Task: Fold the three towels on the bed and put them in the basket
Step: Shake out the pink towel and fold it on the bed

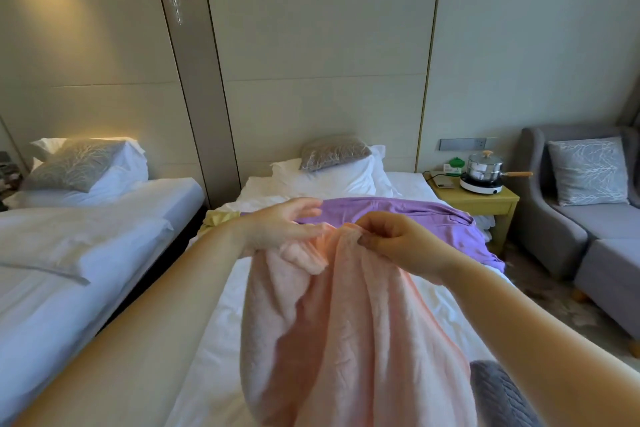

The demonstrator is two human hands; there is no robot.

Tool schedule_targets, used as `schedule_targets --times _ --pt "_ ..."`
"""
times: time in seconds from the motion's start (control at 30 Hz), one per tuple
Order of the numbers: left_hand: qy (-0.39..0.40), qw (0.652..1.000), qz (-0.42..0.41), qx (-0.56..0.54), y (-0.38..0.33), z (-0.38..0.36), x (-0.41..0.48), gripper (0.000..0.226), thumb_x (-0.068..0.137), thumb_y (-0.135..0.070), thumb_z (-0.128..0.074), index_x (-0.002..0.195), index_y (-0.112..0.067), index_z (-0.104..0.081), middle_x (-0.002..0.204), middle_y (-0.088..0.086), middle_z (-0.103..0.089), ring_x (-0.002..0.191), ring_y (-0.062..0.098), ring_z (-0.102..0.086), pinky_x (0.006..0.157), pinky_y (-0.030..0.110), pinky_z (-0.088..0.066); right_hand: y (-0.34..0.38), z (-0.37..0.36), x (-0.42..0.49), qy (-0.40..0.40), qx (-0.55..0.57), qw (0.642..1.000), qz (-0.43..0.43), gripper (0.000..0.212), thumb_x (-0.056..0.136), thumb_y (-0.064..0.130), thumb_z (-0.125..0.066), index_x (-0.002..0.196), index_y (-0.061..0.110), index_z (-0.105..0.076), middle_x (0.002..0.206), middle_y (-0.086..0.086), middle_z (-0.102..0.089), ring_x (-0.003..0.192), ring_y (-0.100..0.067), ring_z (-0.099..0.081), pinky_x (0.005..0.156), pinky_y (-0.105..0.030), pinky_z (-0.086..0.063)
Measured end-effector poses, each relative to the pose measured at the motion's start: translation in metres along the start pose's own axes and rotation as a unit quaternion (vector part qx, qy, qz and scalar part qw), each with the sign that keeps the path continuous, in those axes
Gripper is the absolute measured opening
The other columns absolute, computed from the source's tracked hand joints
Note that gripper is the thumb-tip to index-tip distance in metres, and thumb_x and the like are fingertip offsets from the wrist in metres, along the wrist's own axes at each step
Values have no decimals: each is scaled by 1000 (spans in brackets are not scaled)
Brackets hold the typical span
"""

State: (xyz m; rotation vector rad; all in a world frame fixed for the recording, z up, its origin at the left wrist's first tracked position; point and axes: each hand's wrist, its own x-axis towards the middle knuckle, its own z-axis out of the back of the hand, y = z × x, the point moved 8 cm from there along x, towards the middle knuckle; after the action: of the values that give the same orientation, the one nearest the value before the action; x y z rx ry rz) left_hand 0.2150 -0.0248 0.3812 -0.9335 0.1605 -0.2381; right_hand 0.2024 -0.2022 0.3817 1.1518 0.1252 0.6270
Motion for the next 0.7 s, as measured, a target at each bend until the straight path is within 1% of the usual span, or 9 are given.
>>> schedule_targets --times 0.07,0.13,0.2,0.3,0.4,0.43,0.53,0.63,0.7 --pt "69 997 -33 -9 -9 -28 -1 74 76 -55 -70 140 -33 -40 140 -21 -46 124 -14 -42 95 8 -38 2 -6 0 28 17 999 -1 21 92 11 -57 83 25 -68 81 11 -65 77 -3 -58 73 -19 -46" --pt "121 991 -44 28 -11 -51 0 59 83 -51 -66 135 -31 -48 135 -13 -55 125 -3 -47 104 20 -39 1 -9 -2 34 22 999 1 16 92 17 -59 82 26 -68 81 11 -65 77 -3 -57 72 -19 -45" --pt "134 988 -50 65 -11 -62 2 40 88 -41 -64 123 -22 -59 122 0 -64 111 4 -56 102 29 -43 -5 -8 -8 26 13 1000 0 14 91 18 -60 83 26 -68 79 11 -64 74 -4 -55 70 -19 -43" --pt "66 993 -69 75 -17 -55 8 33 86 -33 -68 100 -4 -62 86 -1 -58 82 9 -53 84 34 -46 -17 -1 -19 0 19 1000 -11 9 90 17 -61 88 24 -67 79 8 -59 73 -6 -51 68 -16 -40" --pt "-13 992 -114 58 -37 -40 13 10 86 -17 -68 79 -16 -61 77 0 -49 75 11 -45 74 27 -38 -28 7 -31 -36 -8 999 -21 7 85 14 -68 86 18 -63 74 4 -50 73 -9 -46 71 -24 -38" --pt "-37 989 -129 56 -44 -34 14 13 86 -12 -67 77 -20 -61 76 0 -49 75 11 -45 73 26 -37 -32 9 -36 -43 -39 998 -28 12 82 13 -71 79 18 -60 69 6 -45 69 -8 -43 68 -24 -36" --pt "-113 981 -152 45 -58 -12 19 4 86 -9 -65 83 -11 -64 71 -3 -48 70 9 -44 71 23 -37 -44 9 -47 -45 -126 990 -49 32 78 13 -73 63 20 -46 61 13 -34 60 -5 -34 59 -23 -29" --pt "-178 973 -143 18 -58 9 22 4 85 -13 -64 85 -10 -65 70 -5 -51 65 5 -45 63 12 -37 -52 7 -56 -35 -141 988 -57 27 78 8 -71 67 31 -60 63 16 -47 59 2 -41 59 -13 -35" --pt "-223 965 -140 -12 -54 23 21 5 85 -13 -62 87 -12 -67 76 -4 -58 68 4 -51 61 7 -38 -60 7 -60 -33 -174 981 -73 16 78 11 -70 78 25 -64 74 10 -54 68 -3 -48 66 -18 -39"
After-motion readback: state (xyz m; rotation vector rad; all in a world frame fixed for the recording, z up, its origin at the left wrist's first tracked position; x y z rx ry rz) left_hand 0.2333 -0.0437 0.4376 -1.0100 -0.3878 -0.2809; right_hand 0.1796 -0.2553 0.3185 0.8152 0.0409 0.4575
